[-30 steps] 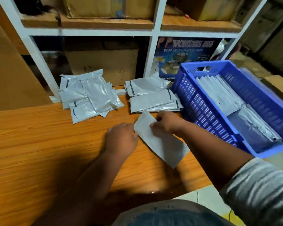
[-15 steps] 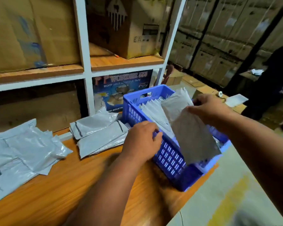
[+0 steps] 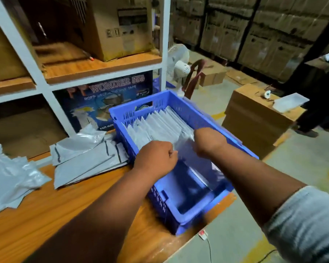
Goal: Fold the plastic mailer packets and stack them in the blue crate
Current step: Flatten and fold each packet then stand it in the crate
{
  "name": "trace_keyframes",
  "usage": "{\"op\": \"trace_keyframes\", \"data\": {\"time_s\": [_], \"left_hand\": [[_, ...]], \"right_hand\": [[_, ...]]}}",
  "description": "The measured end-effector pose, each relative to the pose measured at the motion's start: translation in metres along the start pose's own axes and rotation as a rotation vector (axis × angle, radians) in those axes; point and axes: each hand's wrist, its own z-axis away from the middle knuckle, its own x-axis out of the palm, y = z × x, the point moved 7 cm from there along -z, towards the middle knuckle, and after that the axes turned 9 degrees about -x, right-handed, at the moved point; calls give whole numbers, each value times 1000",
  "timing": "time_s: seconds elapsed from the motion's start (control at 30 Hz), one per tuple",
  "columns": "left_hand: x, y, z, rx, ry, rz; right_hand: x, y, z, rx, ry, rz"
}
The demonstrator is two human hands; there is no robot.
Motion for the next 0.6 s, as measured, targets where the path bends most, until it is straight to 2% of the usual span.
{"op": "trace_keyframes", "data": {"time_s": [0.2, 0.33, 0.37, 0.47, 0.6], "left_hand": [[10, -5, -2, -50, -46, -116], [10, -3, 0, -50, -49, -137], [11, -4, 0, -52, -56, -143], [11, -4, 0, -62, -48, -179], [12, -6, -2, -74, -56, -172]], "right_hand": [[30, 13, -5, 8, -356, 133], [43, 8, -13, -94, -613, 294], [48, 6, -15, -115, -635, 339], [48, 9, -26, -105, -494, 394], [45, 10, -29, -154, -402, 386]]}}
